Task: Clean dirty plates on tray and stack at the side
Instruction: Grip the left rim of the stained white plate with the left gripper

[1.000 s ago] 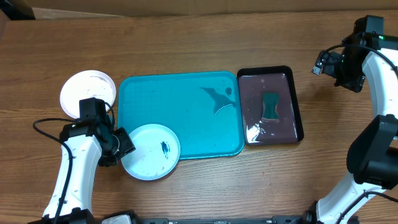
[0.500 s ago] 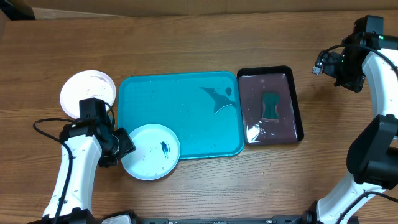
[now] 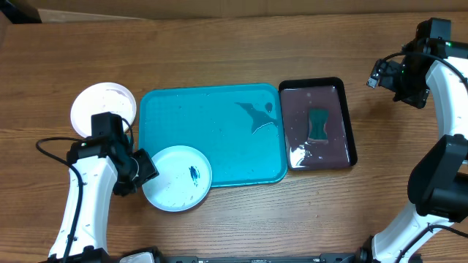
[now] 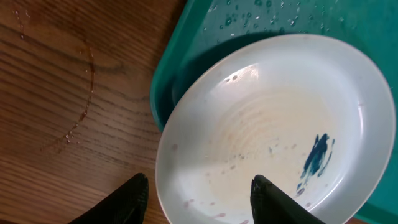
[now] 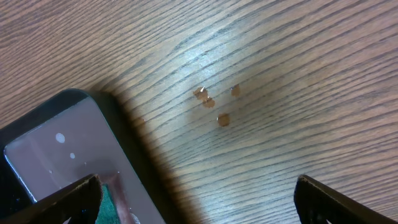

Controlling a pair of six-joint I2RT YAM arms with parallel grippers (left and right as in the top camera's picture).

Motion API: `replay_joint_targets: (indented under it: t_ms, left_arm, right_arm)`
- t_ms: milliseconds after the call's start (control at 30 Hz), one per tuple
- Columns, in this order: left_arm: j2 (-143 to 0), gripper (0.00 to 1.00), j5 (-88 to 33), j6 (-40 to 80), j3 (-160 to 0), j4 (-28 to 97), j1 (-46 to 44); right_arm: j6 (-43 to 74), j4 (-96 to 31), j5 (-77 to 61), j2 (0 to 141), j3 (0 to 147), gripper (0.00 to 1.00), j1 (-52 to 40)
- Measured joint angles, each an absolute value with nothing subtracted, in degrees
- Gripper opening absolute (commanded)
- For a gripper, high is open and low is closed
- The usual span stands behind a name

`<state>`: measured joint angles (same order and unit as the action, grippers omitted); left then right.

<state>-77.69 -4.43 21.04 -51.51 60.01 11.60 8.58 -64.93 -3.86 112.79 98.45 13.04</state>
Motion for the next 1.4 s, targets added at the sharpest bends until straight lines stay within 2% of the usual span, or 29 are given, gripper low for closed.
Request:
replay_joint_targets:
  t_ms: [267, 867, 1400]
  left_arm:
    - [-77.7, 0.60, -4.4, 21.0, -52.1, 60.0, 11.6]
    - [-77.7, 0.61, -4.4, 21.0, -52.1, 60.1, 11.6]
    - [-77.7, 0.69, -1.9, 21.6, -52.1, 63.0, 11.6]
  right_arm:
    - [8.6, -64.9, -3.9, 112.8, 98.5, 1.00, 13.0]
    - [8.6, -64.9, -3.9, 112.8, 98.5, 1.00, 13.0]
    - [8.6, -64.9, -3.9, 112.8, 98.5, 1.00, 13.0]
